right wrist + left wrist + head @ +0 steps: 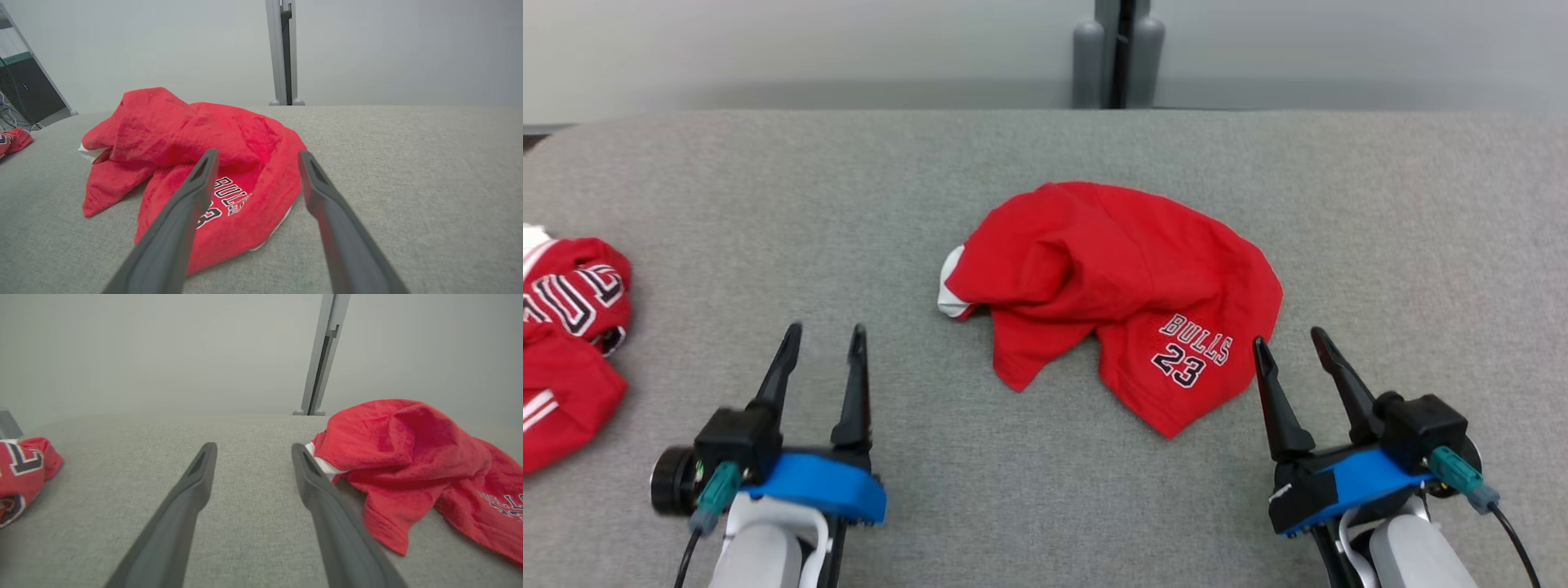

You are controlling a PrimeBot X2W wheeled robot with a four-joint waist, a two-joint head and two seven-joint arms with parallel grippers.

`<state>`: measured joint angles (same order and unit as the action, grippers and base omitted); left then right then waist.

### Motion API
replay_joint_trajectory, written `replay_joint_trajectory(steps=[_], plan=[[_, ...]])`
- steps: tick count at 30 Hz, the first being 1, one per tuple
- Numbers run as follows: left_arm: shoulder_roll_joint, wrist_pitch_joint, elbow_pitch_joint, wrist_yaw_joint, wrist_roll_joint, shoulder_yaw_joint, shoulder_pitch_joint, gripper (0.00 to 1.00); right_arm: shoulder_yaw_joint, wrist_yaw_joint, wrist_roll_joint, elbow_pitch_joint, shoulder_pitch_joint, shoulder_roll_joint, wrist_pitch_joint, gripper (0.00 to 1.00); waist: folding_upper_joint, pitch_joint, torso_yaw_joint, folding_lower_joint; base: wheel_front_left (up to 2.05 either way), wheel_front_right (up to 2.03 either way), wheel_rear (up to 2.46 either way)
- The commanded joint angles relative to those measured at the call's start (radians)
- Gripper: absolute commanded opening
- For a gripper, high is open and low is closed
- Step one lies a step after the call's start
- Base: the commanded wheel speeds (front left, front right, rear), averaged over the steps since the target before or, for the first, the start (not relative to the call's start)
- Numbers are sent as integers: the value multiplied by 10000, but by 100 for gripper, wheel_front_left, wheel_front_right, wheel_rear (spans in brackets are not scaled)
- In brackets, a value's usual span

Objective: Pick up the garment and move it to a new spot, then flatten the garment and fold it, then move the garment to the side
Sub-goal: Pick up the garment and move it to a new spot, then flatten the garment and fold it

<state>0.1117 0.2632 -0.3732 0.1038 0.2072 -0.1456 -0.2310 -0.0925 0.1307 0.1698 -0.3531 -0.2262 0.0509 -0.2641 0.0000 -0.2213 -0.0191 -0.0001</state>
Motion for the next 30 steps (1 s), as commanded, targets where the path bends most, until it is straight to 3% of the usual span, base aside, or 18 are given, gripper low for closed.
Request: replay_joint_trajectory(steps=[1,9,24,30], plan=[[-85,25,127,16,-112,208,266,100,30,1,-14,-7,211,6,-4,100,0,129,45,1,0,0,0],[-465,25,566,128,-571,882,1521,100,296,1,-15,-129,780,7,-4,100,0,882,203,1,0,0,0],[-607,24,415,272,-778,431,1964,100,291,1,-194,-342,1362,7,-4,100,0,1324,279,1,0,0,0],[-610,25,445,281,-631,180,1872,100,-189,1,-277,-424,1163,7,-4,100,0,1158,461,1,0,0,0]])
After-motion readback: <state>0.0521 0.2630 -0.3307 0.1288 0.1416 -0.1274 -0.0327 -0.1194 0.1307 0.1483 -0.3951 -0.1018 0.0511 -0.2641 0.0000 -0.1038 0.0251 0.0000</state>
